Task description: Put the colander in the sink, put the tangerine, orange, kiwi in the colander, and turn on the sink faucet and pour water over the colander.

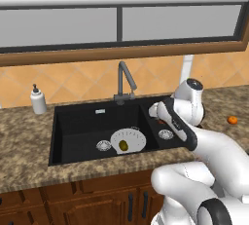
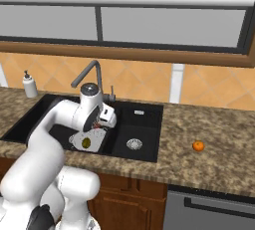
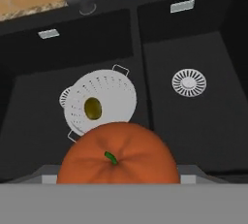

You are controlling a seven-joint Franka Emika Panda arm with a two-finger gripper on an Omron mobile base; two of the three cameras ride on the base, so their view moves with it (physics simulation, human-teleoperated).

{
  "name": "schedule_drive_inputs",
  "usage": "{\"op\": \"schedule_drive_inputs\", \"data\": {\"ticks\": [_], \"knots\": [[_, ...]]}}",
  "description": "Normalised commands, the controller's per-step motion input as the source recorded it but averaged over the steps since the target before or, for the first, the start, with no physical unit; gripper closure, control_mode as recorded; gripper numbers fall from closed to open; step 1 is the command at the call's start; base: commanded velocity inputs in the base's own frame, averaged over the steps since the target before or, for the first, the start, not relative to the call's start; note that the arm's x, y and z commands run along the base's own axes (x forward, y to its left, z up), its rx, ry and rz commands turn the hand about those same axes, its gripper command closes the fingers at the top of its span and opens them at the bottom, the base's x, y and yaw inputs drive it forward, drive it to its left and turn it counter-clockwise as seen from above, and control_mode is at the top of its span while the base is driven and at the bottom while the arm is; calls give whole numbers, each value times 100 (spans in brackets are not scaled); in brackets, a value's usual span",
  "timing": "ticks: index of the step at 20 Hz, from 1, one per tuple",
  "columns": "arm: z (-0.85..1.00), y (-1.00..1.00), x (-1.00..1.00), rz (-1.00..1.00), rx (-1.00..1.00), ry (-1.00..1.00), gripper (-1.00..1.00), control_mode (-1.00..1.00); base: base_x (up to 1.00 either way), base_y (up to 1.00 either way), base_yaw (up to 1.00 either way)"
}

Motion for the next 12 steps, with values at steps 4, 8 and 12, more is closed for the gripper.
{"op": "schedule_drive_inputs", "data": {"ticks": [4, 8, 12], "knots": [[-41, 61, 12, 13, 0, 0, 100, -100, 0, 0, 0], [-54, 59, 24, 11, 0, 0, 100, -100, 0, 0, 0], [-54, 44, 19, 9, 0, 0, 100, -100, 0, 0, 0]]}}
